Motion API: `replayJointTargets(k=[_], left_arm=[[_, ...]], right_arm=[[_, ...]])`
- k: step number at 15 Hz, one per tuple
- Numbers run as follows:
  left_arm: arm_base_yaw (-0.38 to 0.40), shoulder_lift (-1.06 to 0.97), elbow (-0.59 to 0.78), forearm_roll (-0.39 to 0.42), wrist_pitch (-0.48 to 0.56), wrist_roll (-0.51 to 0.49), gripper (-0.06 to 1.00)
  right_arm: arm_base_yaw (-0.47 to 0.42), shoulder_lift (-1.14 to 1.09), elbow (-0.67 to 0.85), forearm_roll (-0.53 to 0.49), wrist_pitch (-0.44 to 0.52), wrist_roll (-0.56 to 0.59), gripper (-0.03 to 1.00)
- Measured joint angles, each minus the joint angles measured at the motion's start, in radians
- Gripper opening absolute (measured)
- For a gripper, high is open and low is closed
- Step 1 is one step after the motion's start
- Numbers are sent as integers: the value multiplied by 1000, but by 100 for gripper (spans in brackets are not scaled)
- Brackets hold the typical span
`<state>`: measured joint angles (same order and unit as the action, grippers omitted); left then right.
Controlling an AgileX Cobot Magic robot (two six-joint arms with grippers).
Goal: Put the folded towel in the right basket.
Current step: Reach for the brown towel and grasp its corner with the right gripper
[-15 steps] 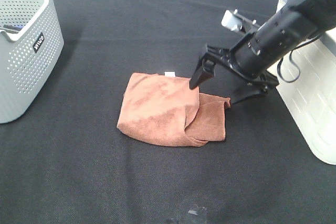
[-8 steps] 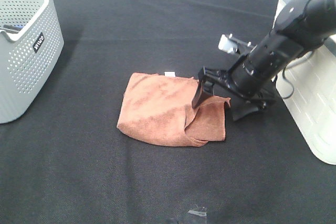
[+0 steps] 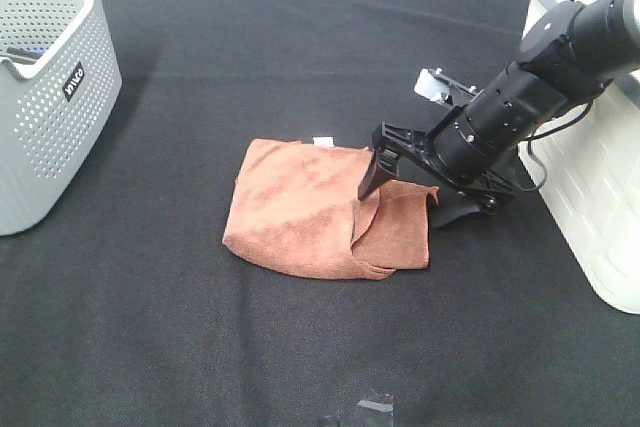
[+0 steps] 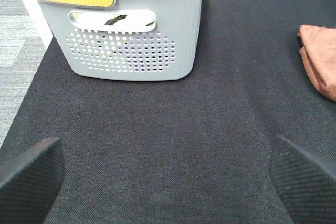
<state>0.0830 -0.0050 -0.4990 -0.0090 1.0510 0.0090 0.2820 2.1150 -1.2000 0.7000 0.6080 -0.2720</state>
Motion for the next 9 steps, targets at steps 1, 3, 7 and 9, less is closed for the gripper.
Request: replayJointTargets(k=[1, 3, 7, 9], left_arm=[[0, 0, 0, 0, 0, 0, 99], [0, 0, 0, 0, 0, 0, 99], [0, 0, 0, 0, 0, 0, 99], [0, 0, 0, 0, 0, 0, 99]], right_arm=[[7, 11, -3, 47, -5, -23, 96], [54, 36, -11, 159, -42, -98, 96], [182, 98, -91, 291, -77, -162, 94], [230, 114, -133, 298, -83, -164, 88]])
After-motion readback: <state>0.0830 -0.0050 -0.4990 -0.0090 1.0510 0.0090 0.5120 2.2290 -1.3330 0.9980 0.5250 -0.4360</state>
